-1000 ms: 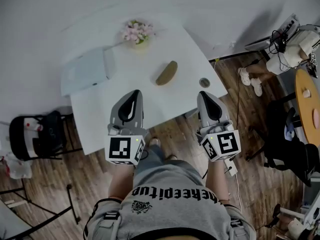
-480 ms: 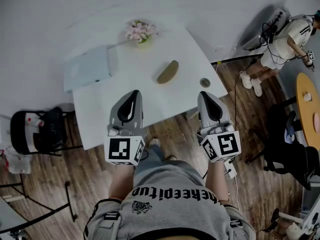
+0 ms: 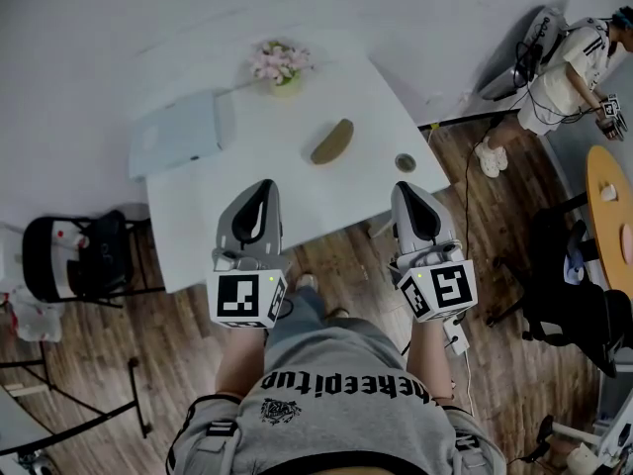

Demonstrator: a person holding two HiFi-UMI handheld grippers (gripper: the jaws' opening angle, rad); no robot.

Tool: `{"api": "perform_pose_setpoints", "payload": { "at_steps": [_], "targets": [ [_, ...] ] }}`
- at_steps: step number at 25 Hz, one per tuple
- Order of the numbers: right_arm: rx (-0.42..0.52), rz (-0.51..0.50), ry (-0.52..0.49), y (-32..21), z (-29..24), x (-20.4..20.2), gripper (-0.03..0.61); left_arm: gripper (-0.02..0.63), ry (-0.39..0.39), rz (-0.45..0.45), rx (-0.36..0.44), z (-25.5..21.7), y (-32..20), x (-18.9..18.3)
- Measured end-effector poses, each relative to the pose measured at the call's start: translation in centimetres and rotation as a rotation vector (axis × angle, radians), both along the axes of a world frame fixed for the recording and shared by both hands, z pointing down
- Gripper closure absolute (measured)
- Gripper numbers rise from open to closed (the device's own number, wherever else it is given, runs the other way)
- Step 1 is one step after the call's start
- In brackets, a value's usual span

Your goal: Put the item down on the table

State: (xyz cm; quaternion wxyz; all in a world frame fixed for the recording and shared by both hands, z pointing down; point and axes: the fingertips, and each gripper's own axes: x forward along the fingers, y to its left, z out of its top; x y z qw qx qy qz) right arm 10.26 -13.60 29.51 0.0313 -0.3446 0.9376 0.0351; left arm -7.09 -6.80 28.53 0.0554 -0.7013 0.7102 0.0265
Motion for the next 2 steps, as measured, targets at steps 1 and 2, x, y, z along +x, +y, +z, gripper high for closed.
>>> {"api": "perform_pose_setpoints", "payload": {
  "at_steps": [1,2],
  "targets": [
    [0.000,-0.001,0.000,0.07,0.05,0.06,0.584,0.595,0.000,-0.001,0.001,0.13,0.07,0.04],
    [0.000,-0.001,0.000,0.14,0.10,0.13,0.584,0.595,0.000,-0.001,0.003,0.28,0.13,0.08]
  ]
}}
